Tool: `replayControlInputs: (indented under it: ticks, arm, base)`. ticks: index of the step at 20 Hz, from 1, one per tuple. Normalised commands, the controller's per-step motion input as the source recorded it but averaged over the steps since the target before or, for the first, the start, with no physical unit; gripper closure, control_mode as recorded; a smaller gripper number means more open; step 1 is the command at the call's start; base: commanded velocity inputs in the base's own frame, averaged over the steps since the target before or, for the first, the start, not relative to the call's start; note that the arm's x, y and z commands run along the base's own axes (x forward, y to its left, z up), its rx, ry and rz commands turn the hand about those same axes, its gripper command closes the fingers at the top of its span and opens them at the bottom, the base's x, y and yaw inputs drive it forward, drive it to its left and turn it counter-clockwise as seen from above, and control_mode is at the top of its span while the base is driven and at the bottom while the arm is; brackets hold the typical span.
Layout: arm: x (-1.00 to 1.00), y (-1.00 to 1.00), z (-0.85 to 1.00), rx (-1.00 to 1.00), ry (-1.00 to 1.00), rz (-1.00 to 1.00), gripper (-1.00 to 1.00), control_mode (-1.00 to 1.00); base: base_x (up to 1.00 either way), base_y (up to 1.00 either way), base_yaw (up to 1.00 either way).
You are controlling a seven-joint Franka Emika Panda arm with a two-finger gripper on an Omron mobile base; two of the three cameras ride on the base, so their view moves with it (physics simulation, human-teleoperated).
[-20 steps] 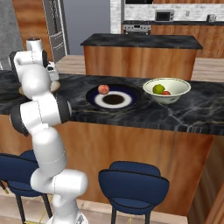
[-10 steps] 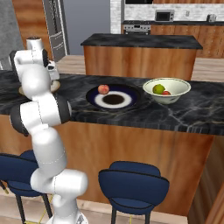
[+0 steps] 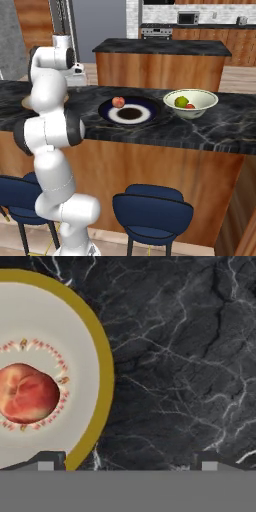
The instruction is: Take the fruits from the plate on the dining counter and place two fruits in each bowl.
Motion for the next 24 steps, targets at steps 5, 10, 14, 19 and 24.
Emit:
replayControlInputs:
  ticks: [5, 10, 14, 19, 24]
  arm:
    - [0.16, -1.00, -0.19, 0.09, 0.08, -0.19, -1.00, -1.00]
    - [0.02, -1.00, -0.08, 0.08, 0.03, -0.20, -1.00, -1.00]
    - [-0.32, -0.87, 0.16, 0.14, -0.12, -0.05, -1.00, -1.00]
    - [-0.22, -0.56, 0.04, 0.01, -0.10, 0.00, -1.00, -1.00]
    - [-0.04, -0.42, -0.10, -0.08, 0.01, 0.01, -1.00, -1.00]
  base:
    - [0.00, 0.00, 0.00]
    - [0.00, 0.00, 0.00]
    - [0.00, 0.00, 0.00]
    - [0.00, 0.00, 0.00]
    - [0.00, 0.00, 0.00]
